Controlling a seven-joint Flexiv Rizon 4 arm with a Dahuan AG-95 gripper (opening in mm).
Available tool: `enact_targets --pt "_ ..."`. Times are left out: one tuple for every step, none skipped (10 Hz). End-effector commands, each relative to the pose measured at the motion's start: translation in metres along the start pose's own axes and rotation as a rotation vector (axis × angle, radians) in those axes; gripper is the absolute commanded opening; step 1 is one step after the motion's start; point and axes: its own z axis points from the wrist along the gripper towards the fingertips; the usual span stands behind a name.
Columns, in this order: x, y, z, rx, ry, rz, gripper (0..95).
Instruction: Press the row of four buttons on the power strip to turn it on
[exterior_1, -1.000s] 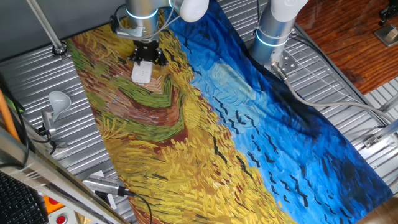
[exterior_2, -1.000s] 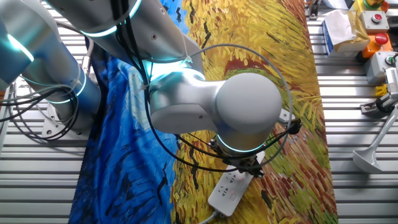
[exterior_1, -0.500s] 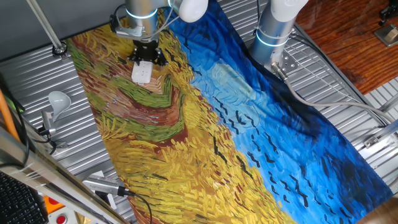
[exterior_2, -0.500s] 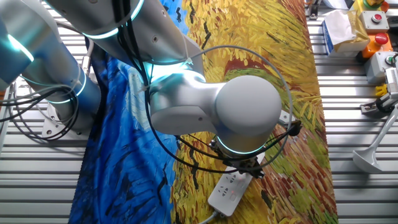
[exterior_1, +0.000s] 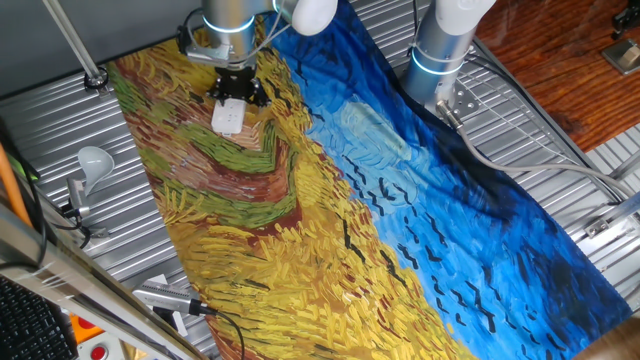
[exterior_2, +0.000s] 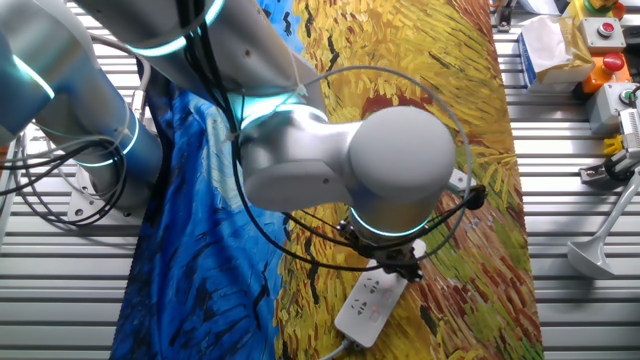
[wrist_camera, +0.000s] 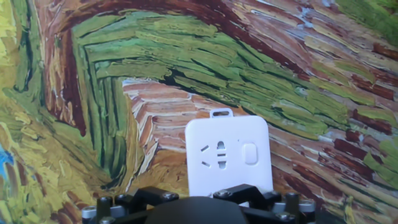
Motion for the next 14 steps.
enact_targets --pt "-0.001 -0.001 -0.007 -0.006 0.003 0.0 95.0" --pt "-0.001 -0.007 -0.012 -0.006 0.004 -0.007 95.0" --pt "0.0 -0.019 -0.021 -0.005 0.02 -0.022 95.0" --pt "0.004 -0.026 -0.029 -0.002 0.032 -0.032 95.0" --pt "0.013 -0.031 -0.034 -0.001 0.036 -0.039 95.0" --pt "0.017 -0.031 -0.036 -0.001 0.036 -0.037 95.0" --pt "0.017 -0.031 -0.036 0.003 0.043 -0.032 95.0" --pt "0.017 -0.031 -0.036 -0.006 0.039 -0.021 95.0" --pt "0.017 -0.031 -0.036 -0.018 0.032 -0.008 95.0" --pt "0.017 -0.031 -0.036 -0.027 0.021 -0.004 95.0" --pt "0.017 -0.031 -0.036 -0.034 0.017 -0.001 95.0" --pt "0.017 -0.031 -0.036 -0.041 0.012 0.006 95.0" --pt "0.01 -0.03 -0.035 -0.046 0.009 0.012 95.0" --pt "0.001 -0.029 -0.035 -0.05 0.013 0.017 95.0"
